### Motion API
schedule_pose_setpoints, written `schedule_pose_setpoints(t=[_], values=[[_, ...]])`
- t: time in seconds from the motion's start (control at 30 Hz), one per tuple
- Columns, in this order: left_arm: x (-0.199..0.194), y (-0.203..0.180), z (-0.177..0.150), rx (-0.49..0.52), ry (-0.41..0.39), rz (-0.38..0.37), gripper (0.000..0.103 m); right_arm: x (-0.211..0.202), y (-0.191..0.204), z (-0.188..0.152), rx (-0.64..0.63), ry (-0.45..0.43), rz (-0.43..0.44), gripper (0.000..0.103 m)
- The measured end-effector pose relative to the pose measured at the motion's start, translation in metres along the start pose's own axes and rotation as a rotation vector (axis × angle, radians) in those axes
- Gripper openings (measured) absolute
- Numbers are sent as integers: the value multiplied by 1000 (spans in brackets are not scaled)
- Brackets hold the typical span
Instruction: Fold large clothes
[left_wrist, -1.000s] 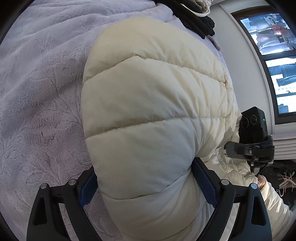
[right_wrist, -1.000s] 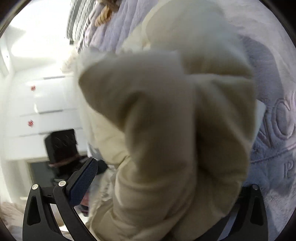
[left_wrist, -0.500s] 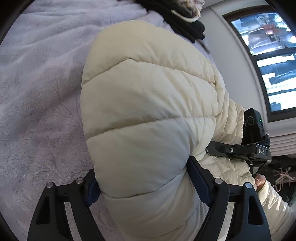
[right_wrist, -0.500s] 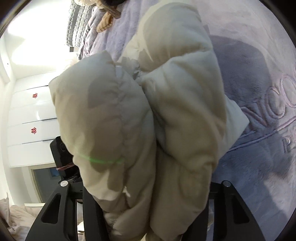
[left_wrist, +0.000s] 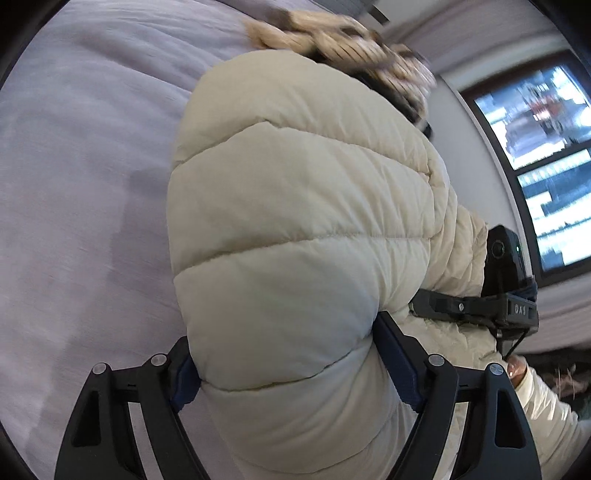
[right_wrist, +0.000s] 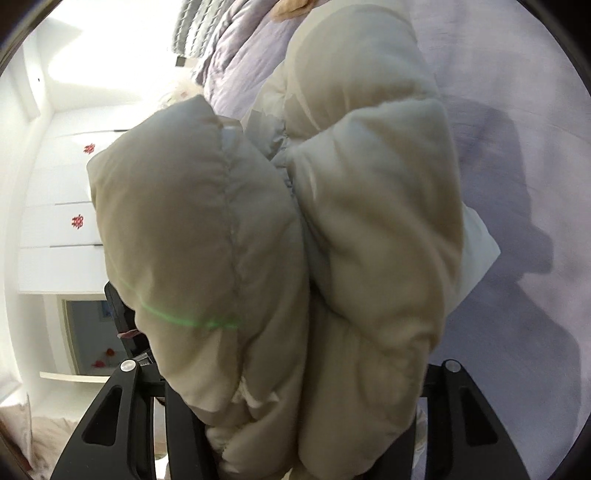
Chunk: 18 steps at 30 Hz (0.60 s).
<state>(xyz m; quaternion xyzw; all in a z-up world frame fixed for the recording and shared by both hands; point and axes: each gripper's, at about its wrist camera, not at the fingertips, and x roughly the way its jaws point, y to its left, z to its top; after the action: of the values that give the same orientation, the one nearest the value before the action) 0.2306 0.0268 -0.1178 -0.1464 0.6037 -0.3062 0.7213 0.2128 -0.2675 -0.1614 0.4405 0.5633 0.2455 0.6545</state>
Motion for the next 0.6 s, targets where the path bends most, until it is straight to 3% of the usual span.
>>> schedule_pose_setpoints(t=[0.17,0.37,0.5,0.6], values=[[-22,50,35,-17,-63,54,83,57,14,40,-20,20,47,55],[-14,105,73,-44,-125,112,84,103,8,84,-17,6,68,55],[8,130,79,-100,-115,152,84,116,-15,94,15,9,23,61],[15,127,73,-92,-117,164,86,118,-20,93,38,13,12,64]])
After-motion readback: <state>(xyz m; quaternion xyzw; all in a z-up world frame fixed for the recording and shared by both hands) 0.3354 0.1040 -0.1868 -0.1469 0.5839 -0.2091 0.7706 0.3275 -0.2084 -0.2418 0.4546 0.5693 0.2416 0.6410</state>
